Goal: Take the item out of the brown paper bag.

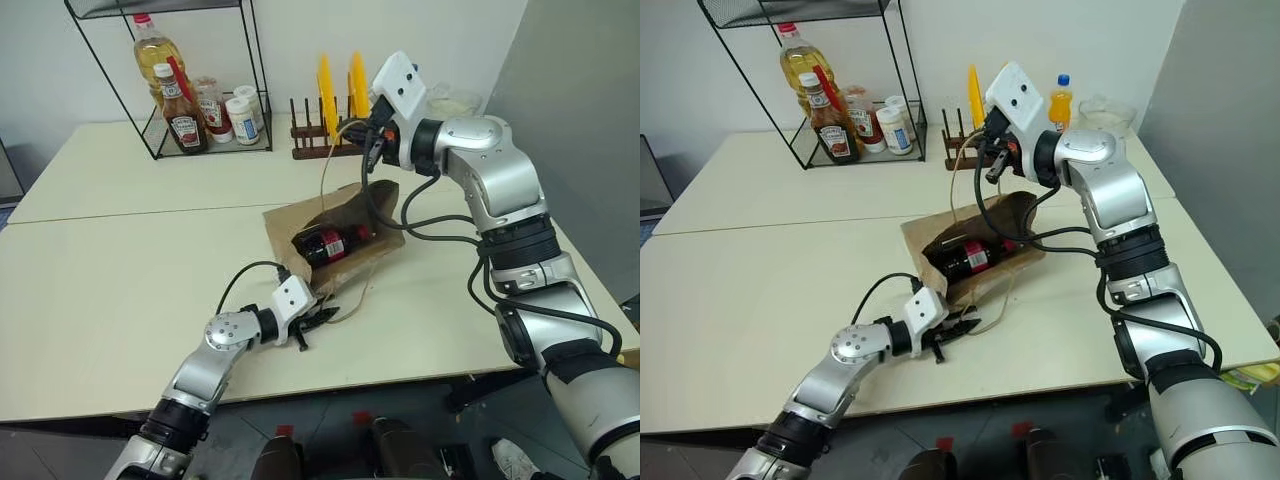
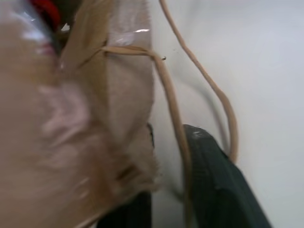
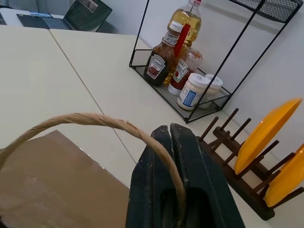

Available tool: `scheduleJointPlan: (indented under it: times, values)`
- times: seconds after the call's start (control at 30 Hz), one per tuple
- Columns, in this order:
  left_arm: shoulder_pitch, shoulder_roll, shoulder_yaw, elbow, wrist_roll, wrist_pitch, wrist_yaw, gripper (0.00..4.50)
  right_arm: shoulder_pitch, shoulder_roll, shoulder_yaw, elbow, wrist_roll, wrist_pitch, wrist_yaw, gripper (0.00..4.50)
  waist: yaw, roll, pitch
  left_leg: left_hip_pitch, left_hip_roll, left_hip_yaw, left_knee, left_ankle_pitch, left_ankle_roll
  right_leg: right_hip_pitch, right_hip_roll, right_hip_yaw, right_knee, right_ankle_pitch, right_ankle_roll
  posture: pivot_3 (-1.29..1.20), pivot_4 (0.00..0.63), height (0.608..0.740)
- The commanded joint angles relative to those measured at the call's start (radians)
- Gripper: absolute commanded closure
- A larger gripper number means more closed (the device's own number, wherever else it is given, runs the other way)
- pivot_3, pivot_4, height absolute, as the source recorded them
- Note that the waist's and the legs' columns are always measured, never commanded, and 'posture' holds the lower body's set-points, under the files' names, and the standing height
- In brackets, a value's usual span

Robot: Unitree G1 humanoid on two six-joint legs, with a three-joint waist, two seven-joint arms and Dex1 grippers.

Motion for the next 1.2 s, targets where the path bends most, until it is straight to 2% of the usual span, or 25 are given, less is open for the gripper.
scheduleJointPlan:
  times: [0.03,0.13,0.27,0.37,0.47,0.63,0.73,0.8,0.97,1.2]
  values:
    - [0.164,0.134,-0.014,0.005,0.006,0.163,-0.091,1.99,-0.019,0.001,-0.006,0.001,-0.010,-0.037,-0.009,4.50,-0.001,0.000,0.000,0.000,0.001,0.000,-0.001,-0.002,0.004,-0.001,0.000,0.000,0.000,-0.001,-0.002,0.00,0.150,0.740]
    - [0.248,0.264,0.049,-0.096,-0.047,0.203,-0.144,1.15,-0.023,0.005,-0.006,0.021,-0.013,-0.051,-0.009,4.50,-0.006,0.000,0.000,0.000,0.001,-0.001,-0.001,-0.007,0.011,-0.001,0.001,0.000,0.000,-0.001,-0.009,0.00,0.150,0.740]
    - [0.331,0.430,0.162,-0.164,-0.105,0.214,-0.211,0.02,-0.024,0.011,-0.008,0.039,-0.015,-0.067,-0.008,4.50,-0.010,0.001,0.001,0.000,0.003,-0.002,-0.002,-0.007,0.012,-0.002,0.003,0.000,0.000,-0.004,-0.013,0.00,0.150,0.740]
    - [0.306,0.534,0.286,-0.192,-0.189,0.265,-0.266,0.02,-0.022,0.016,-0.009,0.059,-0.018,-0.084,-0.006,4.50,-0.011,0.004,0.004,0.000,0.009,0.000,-0.002,-0.011,0.017,-0.003,0.007,-0.002,-0.001,-0.004,-0.015,0.00,0.150,0.740]
    - [0.226,0.559,0.319,-0.206,-0.234,0.316,-0.288,0.02,-0.025,0.023,-0.009,0.083,-0.021,-0.102,-0.004,4.50,-0.005,0.009,0.012,-0.001,0.010,-0.001,-0.002,-0.011,0.017,-0.003,0.008,-0.004,0.000,-0.008,-0.011,0.00,0.150,0.740]
    - [0.055,0.562,0.334,-0.235,-0.281,0.402,-0.310,0.02,-0.032,0.034,-0.010,0.115,-0.027,-0.125,-0.001,4.50,0.010,0.000,0.023,-0.008,0.009,-0.001,0.003,-0.010,0.017,-0.010,0.009,-0.003,0.005,-0.007,-0.012,0.00,0.150,0.740]
    - [-0.109,0.561,0.353,-0.232,-0.348,0.482,-0.326,0.02,-0.037,0.032,-0.010,0.136,-0.031,-0.141,0.001,4.50,0.017,-0.001,0.024,-0.031,0.011,0.001,0.018,-0.009,0.014,-0.028,0.009,-0.008,0.016,-0.004,-0.016,0.00,0.150,0.740]
    - [-0.221,0.556,0.347,-0.226,-0.391,0.530,-0.345,0.02,-0.040,0.031,-0.009,0.151,-0.035,-0.151,0.001,4.50,0.026,-0.002,0.025,-0.039,0.012,0.001,0.020,-0.007,0.011,-0.035,0.009,-0.009,0.017,-0.003,-0.016,0.00,0.150,0.740]
    - [-0.436,0.506,0.330,-0.166,-0.453,0.604,-0.361,0.02,-0.044,0.025,-0.006,0.171,-0.043,-0.168,0.002,4.50,0.030,-0.002,0.025,-0.038,0.012,0.004,0.020,-0.007,0.011,-0.034,0.009,-0.008,0.016,-0.003,-0.016,0.00,0.150,0.740]
    - [-0.577,0.461,0.361,-0.067,-0.485,0.627,-0.374,0.02,-0.019,-0.007,-0.011,0.042,-0.014,-0.068,0.038,4.50,0.034,-0.003,0.026,-0.038,0.012,0.004,0.021,-0.007,0.011,-0.035,0.009,-0.009,0.020,-0.003,-0.016,0.00,0.150,0.740]
